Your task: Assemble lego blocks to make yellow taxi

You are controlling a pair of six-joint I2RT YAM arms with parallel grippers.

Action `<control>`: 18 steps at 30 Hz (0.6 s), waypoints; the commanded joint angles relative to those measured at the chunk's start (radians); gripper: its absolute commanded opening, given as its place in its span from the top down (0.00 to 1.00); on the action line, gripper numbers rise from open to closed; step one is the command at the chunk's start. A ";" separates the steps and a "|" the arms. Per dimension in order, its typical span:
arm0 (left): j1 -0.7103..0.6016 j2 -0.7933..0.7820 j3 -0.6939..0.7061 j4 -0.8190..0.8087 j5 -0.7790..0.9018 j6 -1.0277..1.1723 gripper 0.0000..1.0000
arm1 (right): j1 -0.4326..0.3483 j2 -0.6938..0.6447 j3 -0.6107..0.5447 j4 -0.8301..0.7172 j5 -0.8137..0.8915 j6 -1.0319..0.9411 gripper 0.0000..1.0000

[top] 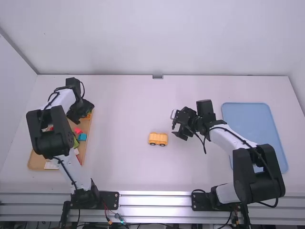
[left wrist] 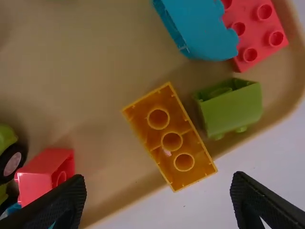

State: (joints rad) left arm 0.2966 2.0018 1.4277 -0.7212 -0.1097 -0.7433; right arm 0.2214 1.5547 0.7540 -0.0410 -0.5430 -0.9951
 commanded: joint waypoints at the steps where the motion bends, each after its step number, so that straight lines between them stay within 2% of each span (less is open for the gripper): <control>1: 0.003 0.000 -0.001 -0.006 -0.011 -0.012 0.20 | 0.000 -0.016 -0.003 -0.002 -0.005 0.000 0.01; 6: 0.003 0.002 -0.002 -0.024 -0.012 -0.011 0.18 | 0.000 -0.016 -0.003 -0.002 -0.005 0.000 0.01; 13: -0.005 0.002 -0.002 -0.011 -0.011 0.007 0.22 | 0.000 -0.016 -0.003 -0.009 -0.006 -0.001 0.01; 18: -0.005 0.002 -0.002 0.037 0.000 0.007 0.15 | 0.002 -0.016 -0.003 -0.009 -0.005 0.000 0.01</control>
State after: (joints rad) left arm 0.2962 2.0018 1.4277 -0.6914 -0.1093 -0.7418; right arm 0.2214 1.5543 0.7540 -0.0475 -0.5434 -0.9951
